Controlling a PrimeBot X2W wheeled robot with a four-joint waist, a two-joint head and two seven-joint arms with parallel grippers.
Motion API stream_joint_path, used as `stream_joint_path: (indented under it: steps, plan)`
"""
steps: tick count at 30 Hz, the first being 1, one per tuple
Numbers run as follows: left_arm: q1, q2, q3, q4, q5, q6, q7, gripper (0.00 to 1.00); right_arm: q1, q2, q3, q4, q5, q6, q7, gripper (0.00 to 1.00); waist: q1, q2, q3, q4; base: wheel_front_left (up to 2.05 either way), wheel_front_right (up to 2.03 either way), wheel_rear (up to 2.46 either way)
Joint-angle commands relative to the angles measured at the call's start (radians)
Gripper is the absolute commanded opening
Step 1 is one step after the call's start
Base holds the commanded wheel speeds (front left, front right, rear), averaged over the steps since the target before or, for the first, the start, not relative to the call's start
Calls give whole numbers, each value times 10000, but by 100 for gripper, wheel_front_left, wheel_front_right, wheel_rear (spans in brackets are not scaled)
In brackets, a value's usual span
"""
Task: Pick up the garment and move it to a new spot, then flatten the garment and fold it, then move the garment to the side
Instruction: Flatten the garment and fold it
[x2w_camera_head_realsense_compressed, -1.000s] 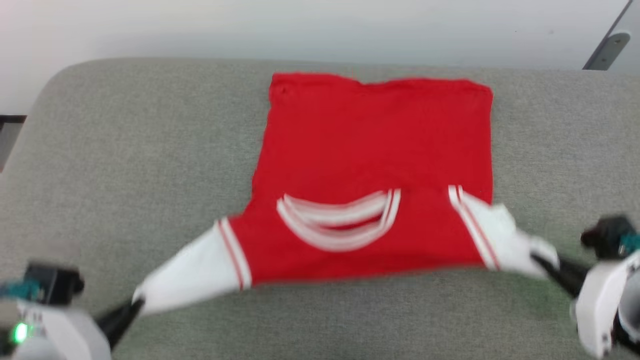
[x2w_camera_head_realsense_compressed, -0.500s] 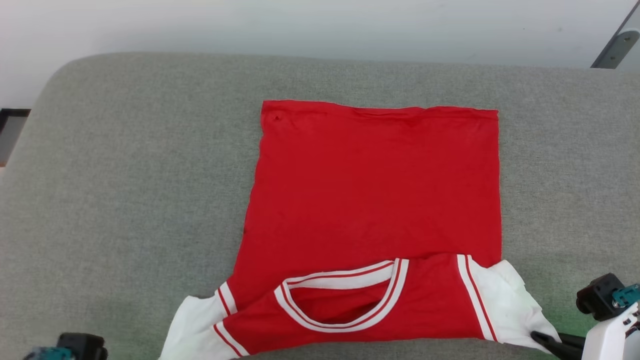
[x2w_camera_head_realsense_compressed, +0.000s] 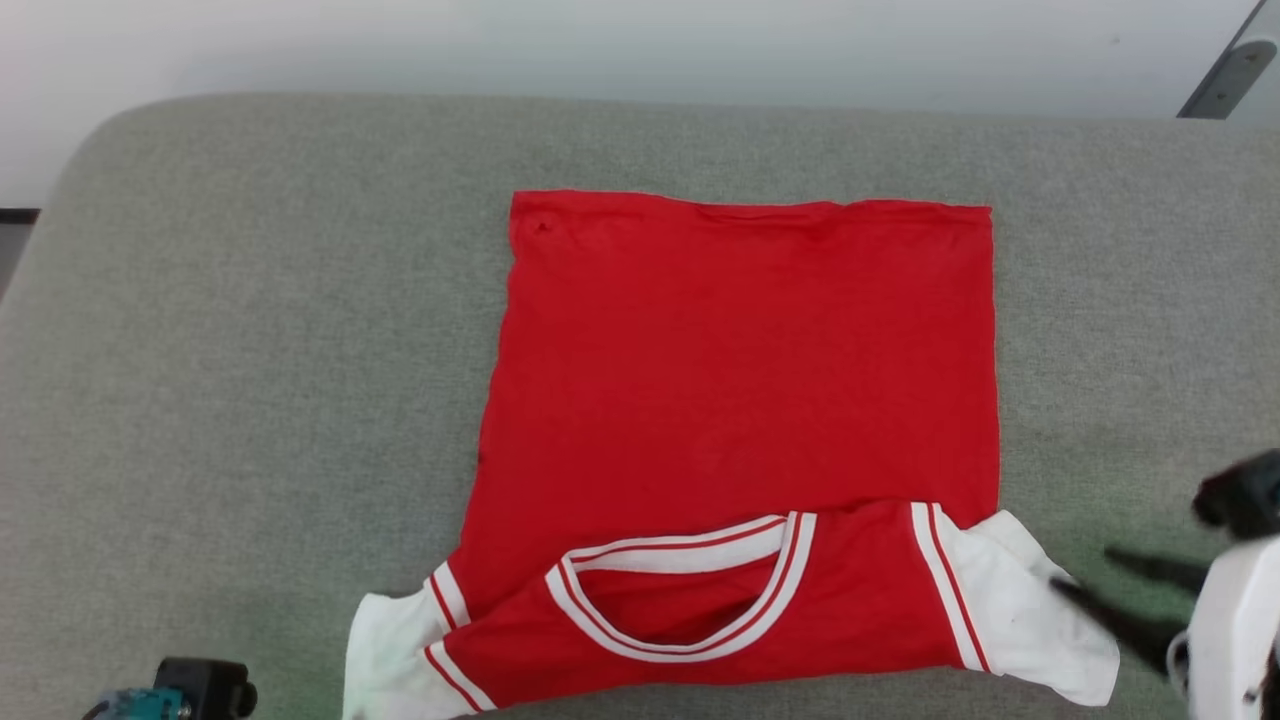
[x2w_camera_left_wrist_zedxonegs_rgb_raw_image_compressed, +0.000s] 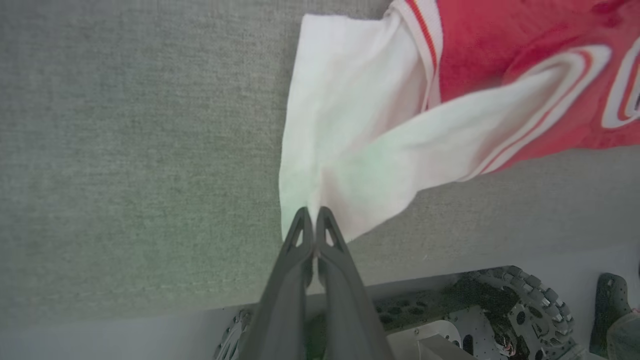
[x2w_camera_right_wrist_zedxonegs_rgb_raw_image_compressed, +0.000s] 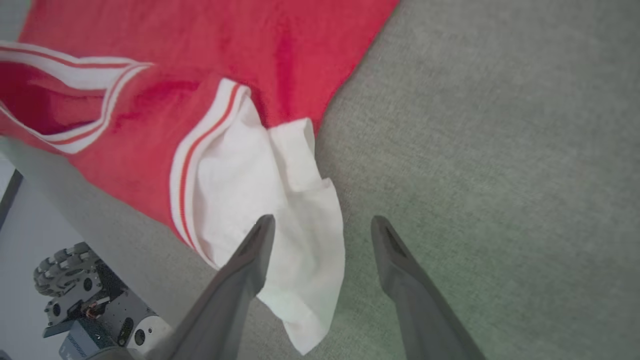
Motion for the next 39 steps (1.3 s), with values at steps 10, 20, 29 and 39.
stream_joint_path:
  steps: [10,20,29,39]
  plan:
    - [-360,-107,251,-255,433,35,-327,0,-1176,1679,-2803,22,-2330,-15,30,100,0,0,523,-322,0,0,0]
    - [-1172,-356,367,-356,977,-124,8,0,-4455,4116,-3098,3103,-4361,-15,177,100,0,0,1369,-185,0,0,0]
    - [-2088,-983,435,-118,1509,-500,355,0,-7418,4997,-2914,6884,-4953,-15,742,100,0,0,2291,469,0,0,0]
    - [-2562,-1566,415,496,1725,-910,513,0,-8650,5400,-2569,9725,-4823,-13,2258,42,0,0,2619,1098,0,0,0]
